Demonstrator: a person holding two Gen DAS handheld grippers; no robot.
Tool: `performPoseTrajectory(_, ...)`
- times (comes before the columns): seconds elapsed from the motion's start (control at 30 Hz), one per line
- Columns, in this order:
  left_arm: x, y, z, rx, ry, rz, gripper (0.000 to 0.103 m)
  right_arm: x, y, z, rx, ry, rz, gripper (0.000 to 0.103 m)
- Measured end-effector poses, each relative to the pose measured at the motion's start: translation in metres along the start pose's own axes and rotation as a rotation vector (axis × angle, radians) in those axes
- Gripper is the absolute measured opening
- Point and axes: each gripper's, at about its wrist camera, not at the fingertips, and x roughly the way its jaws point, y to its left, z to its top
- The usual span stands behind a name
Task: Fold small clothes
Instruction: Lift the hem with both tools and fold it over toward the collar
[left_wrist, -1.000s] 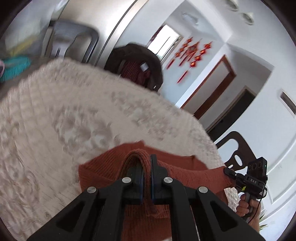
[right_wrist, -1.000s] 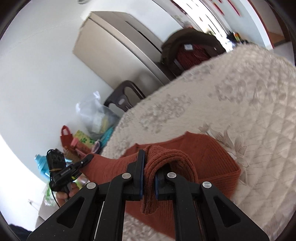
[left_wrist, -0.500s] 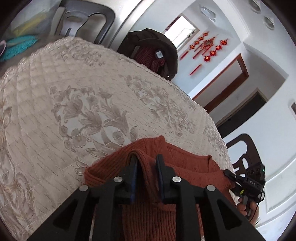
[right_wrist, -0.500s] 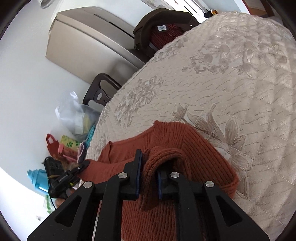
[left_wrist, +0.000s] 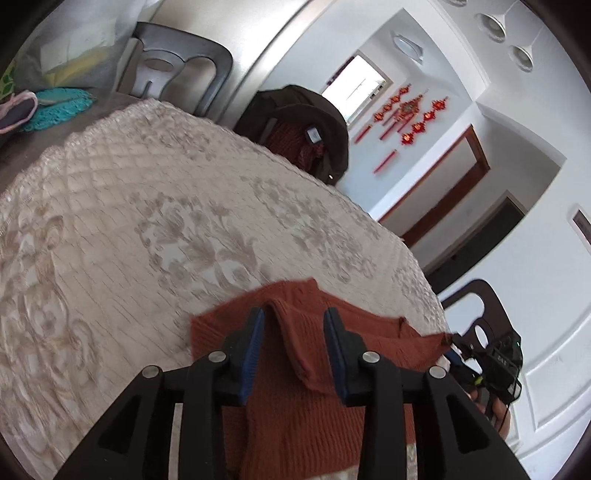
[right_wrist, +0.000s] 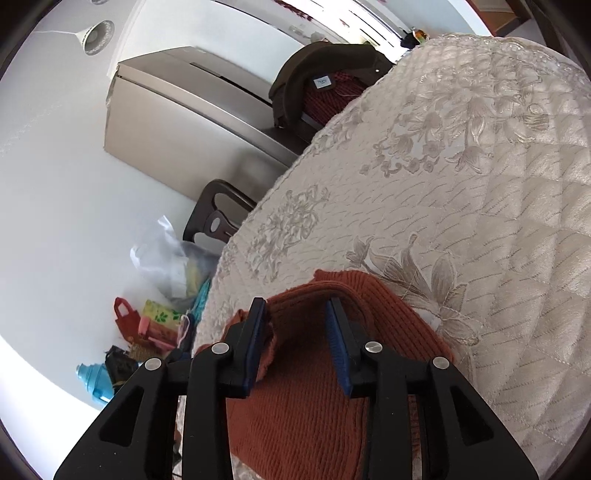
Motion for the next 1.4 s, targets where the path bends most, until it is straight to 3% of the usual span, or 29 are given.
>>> performPoseTrajectory(0.13, 0.023, -0.014, -0.015, 0.053, 0.130, -0.006, 0.038, 0.005, 0.004, -0.003, -0.014, 0.023, 0.008, 0.034)
performPoseTrajectory(0.2, 0.035, -0.021, -0.016, 0.075, 0.156, 0.001, 0.038, 0.012, 0.006, -0.005, -0.023, 0.046, 0.015, 0.034)
performPoseTrajectory(0.4, 0.023, -0.025, 0.007, 0.038, 0.025, -0.072, 0.039, 0.013, 0.027, -0.003, -0.097, 0.044, 0.036, 0.034)
performPoseTrajectory(0.5, 0.012, -0.025, 0.008, 0.048, -0.023, -0.049, 0.043, 0.007, 0.030, -0.008, -0.122, 0.040, 0.026, 0.034)
performPoseTrajectory(0.7, 0.014, -0.031, -0.020, 0.093, 0.035, 0.009, 0.044, 0.002, 0.027, -0.037, -0.150, 0.062, -0.050, 0.034)
performPoseTrajectory(0.97, 0.032, -0.087, -0.060, 0.313, 0.122, -0.023, 0.044, 0.017, 0.073, -0.081, -0.379, 0.122, -0.127, 0.034)
performPoseTrajectory(1.03, 0.044, -0.089, -0.072, 0.341, 0.175, 0.033, 0.044, 0.026, 0.074, -0.087, -0.417, 0.145, -0.176, 0.034)
performPoseTrajectory(1.1, 0.046, -0.087, -0.079, 0.355, 0.174, 0.050, 0.044, 0.032, 0.068, -0.093, -0.445, 0.159, -0.252, 0.034)
performPoseTrajectory(1.4, 0.042, -0.084, -0.079, 0.339, 0.164, 0.045, 0.044, -0.001, 0.045, -0.086, -0.373, 0.093, -0.264, 0.034)
